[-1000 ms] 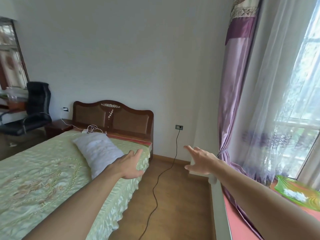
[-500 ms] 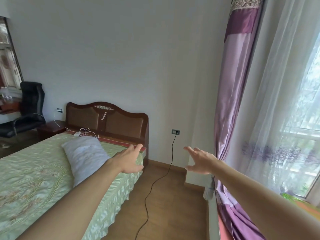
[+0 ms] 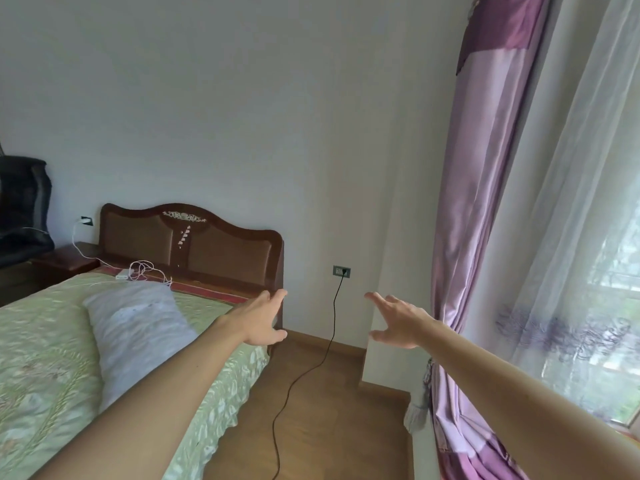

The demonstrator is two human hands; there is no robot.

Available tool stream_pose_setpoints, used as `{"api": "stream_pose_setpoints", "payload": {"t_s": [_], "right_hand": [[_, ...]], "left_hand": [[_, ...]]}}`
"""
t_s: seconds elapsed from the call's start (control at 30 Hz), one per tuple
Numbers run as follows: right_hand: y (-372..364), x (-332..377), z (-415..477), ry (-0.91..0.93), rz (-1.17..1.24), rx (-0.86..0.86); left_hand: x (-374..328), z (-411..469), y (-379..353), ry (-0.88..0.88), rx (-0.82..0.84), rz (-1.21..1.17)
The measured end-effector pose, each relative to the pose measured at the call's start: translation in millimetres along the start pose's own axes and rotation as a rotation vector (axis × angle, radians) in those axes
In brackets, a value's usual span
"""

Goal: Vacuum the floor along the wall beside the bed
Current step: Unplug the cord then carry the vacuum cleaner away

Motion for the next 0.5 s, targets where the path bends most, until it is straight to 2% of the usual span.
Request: {"api": "stream_pose_setpoints", "payload": {"t_s": [0.3, 0.5], "right_hand": [[0.7, -52.4, 128.6, -0.041, -0.005, 0.007], [12.5, -85.5, 179.5, -0.088, -0.034, 0.018]], "left_hand": [[24.0, 154.4, 11.4, -0.016, 0.018, 0.01], [25.3, 220.4, 9.5, -0.059, 0.039, -0.018]]}}
Point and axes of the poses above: each hand's wrist, its own z-axis towards the middle knuckle, its own y-axis out of the back of the hand, x = y × z, the point moved 5 cm from there along z, towards the middle knuckle, and after that the axes turned 13 degrees about y, right-handed, at the moved point
